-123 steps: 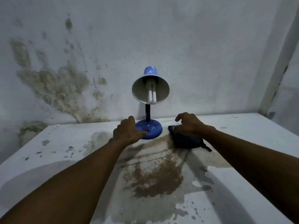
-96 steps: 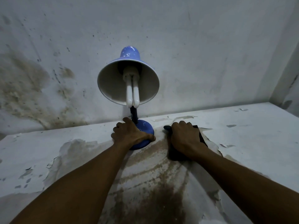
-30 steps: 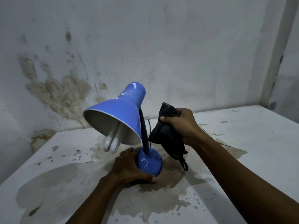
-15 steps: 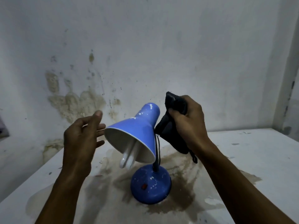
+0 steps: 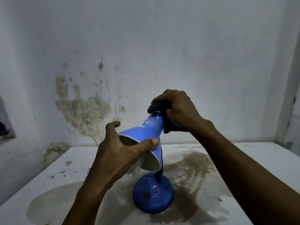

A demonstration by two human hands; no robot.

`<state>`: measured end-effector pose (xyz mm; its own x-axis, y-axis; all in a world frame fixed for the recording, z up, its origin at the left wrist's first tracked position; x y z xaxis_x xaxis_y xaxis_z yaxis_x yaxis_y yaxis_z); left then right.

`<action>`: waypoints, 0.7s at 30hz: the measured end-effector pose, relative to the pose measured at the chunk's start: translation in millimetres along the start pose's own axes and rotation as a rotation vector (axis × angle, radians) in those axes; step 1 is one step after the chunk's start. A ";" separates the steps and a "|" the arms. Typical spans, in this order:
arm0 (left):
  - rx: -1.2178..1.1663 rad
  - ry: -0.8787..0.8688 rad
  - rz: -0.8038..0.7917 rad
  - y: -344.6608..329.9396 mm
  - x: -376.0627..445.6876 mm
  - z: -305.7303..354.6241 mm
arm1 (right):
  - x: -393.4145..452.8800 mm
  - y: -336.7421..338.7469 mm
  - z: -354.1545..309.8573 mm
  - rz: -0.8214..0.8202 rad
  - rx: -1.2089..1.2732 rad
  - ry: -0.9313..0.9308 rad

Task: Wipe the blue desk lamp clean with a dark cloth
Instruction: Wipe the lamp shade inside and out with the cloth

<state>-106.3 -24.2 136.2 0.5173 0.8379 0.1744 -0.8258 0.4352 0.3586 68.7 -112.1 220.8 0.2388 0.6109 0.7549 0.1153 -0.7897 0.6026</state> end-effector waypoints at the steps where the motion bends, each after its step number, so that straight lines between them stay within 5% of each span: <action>1: -0.002 -0.004 0.000 1.1 0.6 -0.7 | -0.1 -4.0 -1.7 -0.052 -0.021 0.028; 5: -0.024 -0.005 -0.011 0.8 0.7 -2.0 | -14.6 -7.8 -5.1 -0.056 -0.063 0.120; 15: -0.049 -0.034 -0.030 2.3 11.0 -8.7 | -73.9 -11.6 -31.2 0.258 0.002 0.307; 21: -0.032 -0.036 -0.061 6.2 17.9 -13.6 | -60.7 -8.2 0.1 0.384 -0.010 0.131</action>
<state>-105.2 -2.1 129.1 0.5737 0.7976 0.1863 -0.7992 0.4954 0.3404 53.3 -142.7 170.0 0.1373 0.2741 0.9518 0.0324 -0.9617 0.2723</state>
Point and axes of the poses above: each hand's wrist, its own x-axis towards the middle knuckle, its own y-axis out of the back of the hand, z = x × y, the point moved 8 cm from there along x, towards the middle knuckle, and after that the axes turned 10 degrees about y, right-handed, at the moved point
